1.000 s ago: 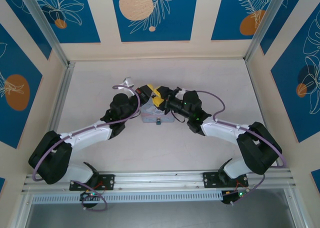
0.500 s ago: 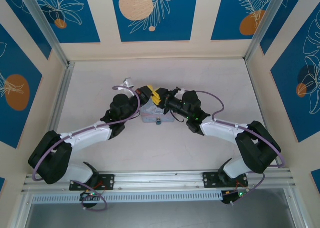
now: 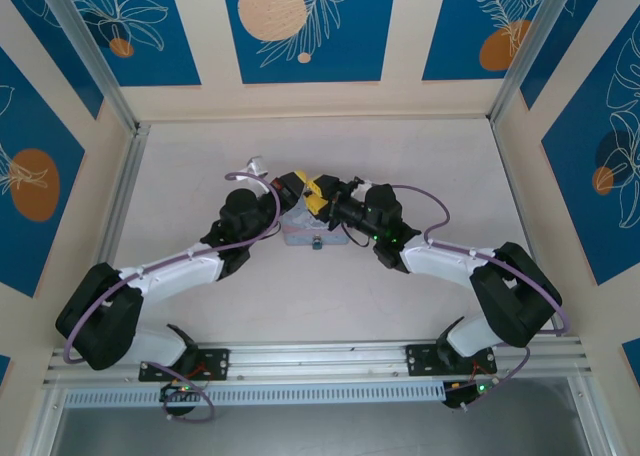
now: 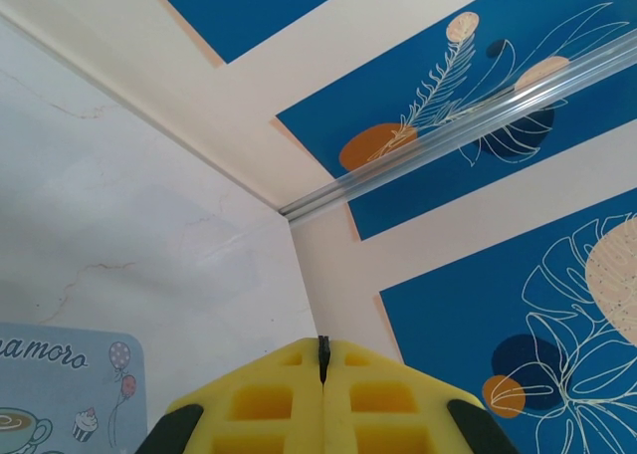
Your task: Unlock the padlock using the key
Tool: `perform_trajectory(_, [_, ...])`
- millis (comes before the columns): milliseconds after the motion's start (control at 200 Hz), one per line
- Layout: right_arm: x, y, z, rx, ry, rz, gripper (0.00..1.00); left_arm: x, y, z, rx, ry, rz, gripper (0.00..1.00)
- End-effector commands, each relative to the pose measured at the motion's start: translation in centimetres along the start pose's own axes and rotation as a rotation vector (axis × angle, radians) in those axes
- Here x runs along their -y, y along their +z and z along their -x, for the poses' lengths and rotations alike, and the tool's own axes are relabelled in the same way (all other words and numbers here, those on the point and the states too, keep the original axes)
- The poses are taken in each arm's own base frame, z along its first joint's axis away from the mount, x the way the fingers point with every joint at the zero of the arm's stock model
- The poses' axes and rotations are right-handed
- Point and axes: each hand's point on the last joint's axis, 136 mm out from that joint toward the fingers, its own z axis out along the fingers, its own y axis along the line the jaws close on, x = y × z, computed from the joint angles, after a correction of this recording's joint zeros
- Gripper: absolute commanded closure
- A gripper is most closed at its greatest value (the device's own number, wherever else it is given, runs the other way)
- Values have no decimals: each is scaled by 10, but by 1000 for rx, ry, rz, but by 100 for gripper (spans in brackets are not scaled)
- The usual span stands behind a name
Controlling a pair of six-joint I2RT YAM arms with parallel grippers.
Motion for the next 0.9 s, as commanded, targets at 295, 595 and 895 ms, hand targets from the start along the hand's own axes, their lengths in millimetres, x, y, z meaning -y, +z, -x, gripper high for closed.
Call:
perform_trajectory(295, [-5,-2,8,38,-5,29,82,12,-5,2,18,7,-35,100])
perform_trajectory(595, [-5,-1,8,33,-4,31,100,10,-4,-2,10,4,-25,100])
perform_trajectory(895, [2,-4,13,42,-9,14,100,12,-5,0,-2,-18,12,65])
